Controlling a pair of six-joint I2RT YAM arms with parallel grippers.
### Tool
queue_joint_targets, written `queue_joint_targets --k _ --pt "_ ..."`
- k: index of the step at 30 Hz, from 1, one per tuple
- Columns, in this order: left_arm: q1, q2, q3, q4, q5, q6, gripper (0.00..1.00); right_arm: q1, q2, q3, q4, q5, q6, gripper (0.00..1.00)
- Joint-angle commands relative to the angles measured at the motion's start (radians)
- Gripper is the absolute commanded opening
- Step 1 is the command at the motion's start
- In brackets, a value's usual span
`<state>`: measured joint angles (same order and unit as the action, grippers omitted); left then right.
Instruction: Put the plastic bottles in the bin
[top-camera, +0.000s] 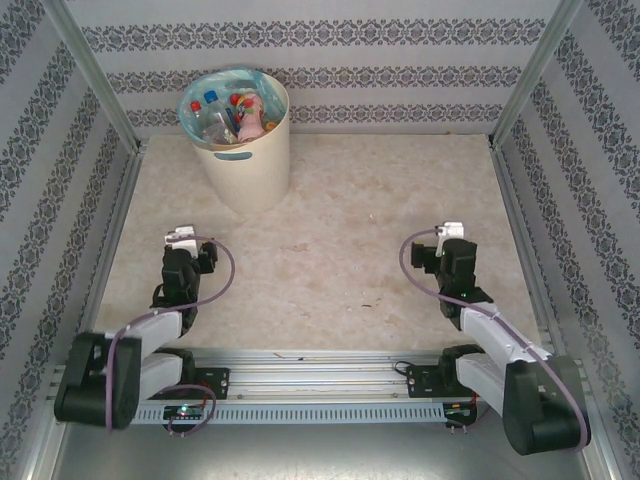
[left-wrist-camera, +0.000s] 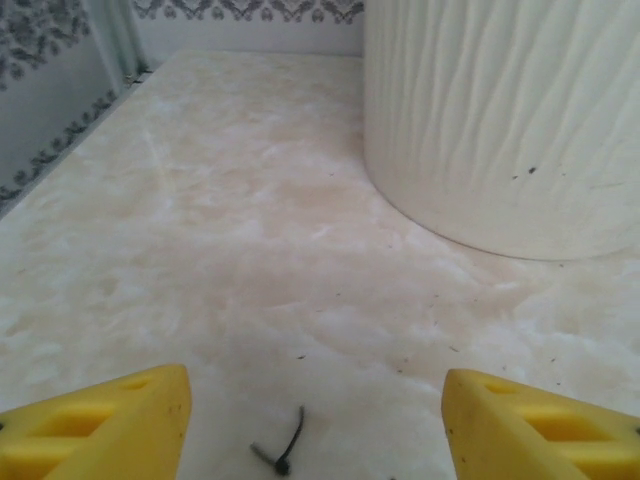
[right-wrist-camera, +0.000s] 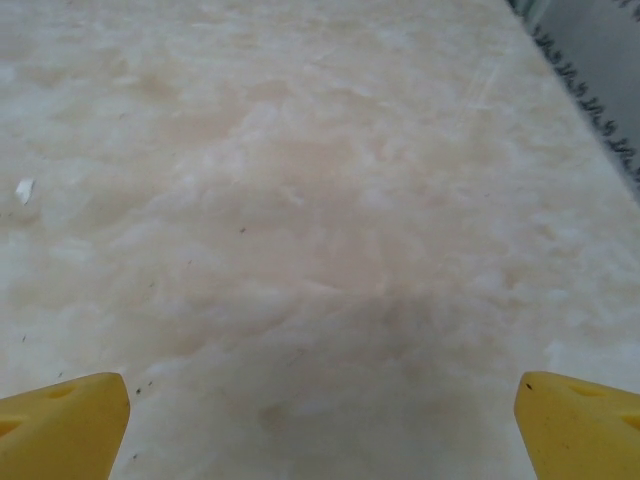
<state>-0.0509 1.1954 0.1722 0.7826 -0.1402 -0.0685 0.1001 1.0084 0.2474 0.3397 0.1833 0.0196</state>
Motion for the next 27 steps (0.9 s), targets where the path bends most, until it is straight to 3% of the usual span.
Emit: queue_joint_targets --k 1,5,7,10,12,14,15,17,18,20,22,27 --pt "0.000 0.150 -0.015 0.359 0.129 0.103 0.70 -0.014 0.046 -0.063 0.353 -0.108 -0.030 0.98" --pt "0.038 0.300 0.006 0.461 0.147 0.076 0.81 -0.030 0.151 -0.050 0.481 -0.180 -0.047 0.98" --pt "0.049 0.431 0.000 0.619 0.177 0.075 0.83 -0.034 0.208 -0.025 0.515 -0.239 -0.049 0.98" --pt "0.049 0.384 0.037 0.469 0.136 0.065 0.91 -0.036 0.295 0.004 0.566 -0.282 -0.090 0.98" --pt "0.049 0.405 0.058 0.471 0.021 0.027 1.00 -0.048 0.417 -0.012 0.730 -0.278 -0.085 0.98" --pt "0.057 0.398 0.069 0.435 -0.004 0.002 1.00 -0.047 0.560 -0.013 0.921 -0.218 -0.058 0.98" --pt "0.059 0.385 0.085 0.386 -0.007 -0.004 1.00 -0.046 0.556 -0.007 0.883 -0.171 -0.039 0.98" --pt "0.059 0.395 0.110 0.360 -0.001 0.006 1.00 -0.053 0.482 0.071 0.618 0.012 0.024 0.98" --pt "0.059 0.390 0.119 0.335 0.003 0.006 1.00 -0.059 0.509 0.090 0.609 0.073 0.061 0.98" --pt "0.059 0.388 0.131 0.309 0.004 0.008 1.00 -0.052 0.532 0.070 0.710 0.048 0.037 0.98" --pt "0.059 0.389 0.145 0.283 0.021 0.014 1.00 -0.054 0.505 0.090 0.614 0.055 0.043 0.98" --pt "0.059 0.389 0.196 0.191 0.078 0.038 1.00 -0.054 0.516 0.090 0.645 0.050 0.042 0.98"
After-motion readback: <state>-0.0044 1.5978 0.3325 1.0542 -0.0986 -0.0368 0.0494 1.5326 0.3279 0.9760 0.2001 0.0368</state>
